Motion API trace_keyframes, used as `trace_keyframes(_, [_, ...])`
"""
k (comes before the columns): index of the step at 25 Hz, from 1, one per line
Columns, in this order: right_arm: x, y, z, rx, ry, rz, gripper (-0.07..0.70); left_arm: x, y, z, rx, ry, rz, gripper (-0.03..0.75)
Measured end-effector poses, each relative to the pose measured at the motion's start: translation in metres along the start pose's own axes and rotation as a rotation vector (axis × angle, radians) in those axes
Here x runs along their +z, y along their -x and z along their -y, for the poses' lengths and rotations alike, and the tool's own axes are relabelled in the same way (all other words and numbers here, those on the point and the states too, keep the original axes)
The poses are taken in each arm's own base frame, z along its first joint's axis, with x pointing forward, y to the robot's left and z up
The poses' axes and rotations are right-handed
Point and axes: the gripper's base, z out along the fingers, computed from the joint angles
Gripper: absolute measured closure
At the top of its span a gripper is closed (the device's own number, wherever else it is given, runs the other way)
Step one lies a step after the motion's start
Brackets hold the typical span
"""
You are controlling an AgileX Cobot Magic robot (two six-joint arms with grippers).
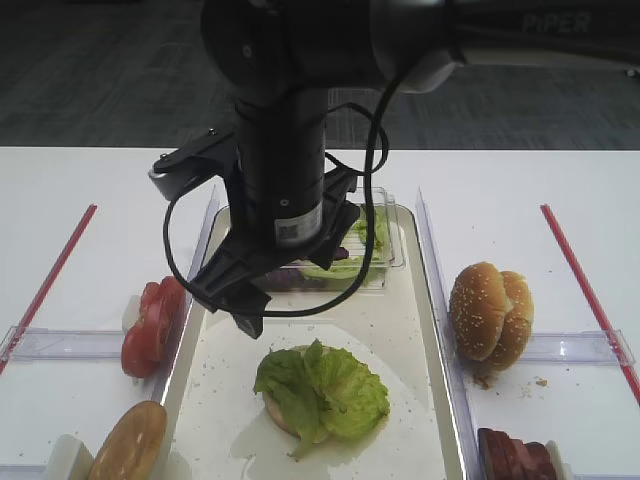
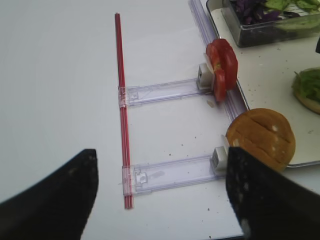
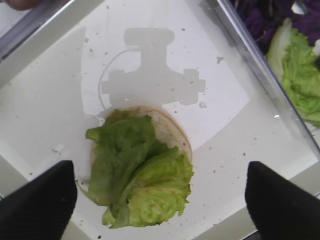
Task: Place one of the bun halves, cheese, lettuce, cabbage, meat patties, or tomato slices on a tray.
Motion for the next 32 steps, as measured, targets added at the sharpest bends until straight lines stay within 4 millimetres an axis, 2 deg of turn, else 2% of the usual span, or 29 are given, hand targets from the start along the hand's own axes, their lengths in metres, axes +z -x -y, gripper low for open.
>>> trace_keyframes(4, [0.000, -0.001, 0.008, -0.003, -0.035, -0.003, -0.060, 0.000, 0.000, 0.000, 0.000, 0.000, 0.000, 0.224])
trace_keyframes(6, [-0.001, -0.002, 0.018, 0.027, -0.028, -0.002, -0.060, 0.000, 0.000, 0.000, 0.000, 0.000, 0.000, 0.224])
trace_keyframes(15, [-0.008, -0.018, 0.091, 0.202, -0.048, 0.010, -0.060, 0.000, 0.000, 0.000, 0.000, 0.000, 0.000, 0.224])
trace_keyframes(25, [-0.017, -0.058, 0.180, 0.423, -0.077, 0.017, -0.060, 0.000, 0.000, 0.000, 0.000, 0.000, 0.000, 0.224])
trace_keyframes(32, [-0.023, -0.097, 0.236, 0.587, -0.096, 0.018, -0.060, 0.000, 0.000, 0.000, 0.000, 0.000, 0.000, 0.224])
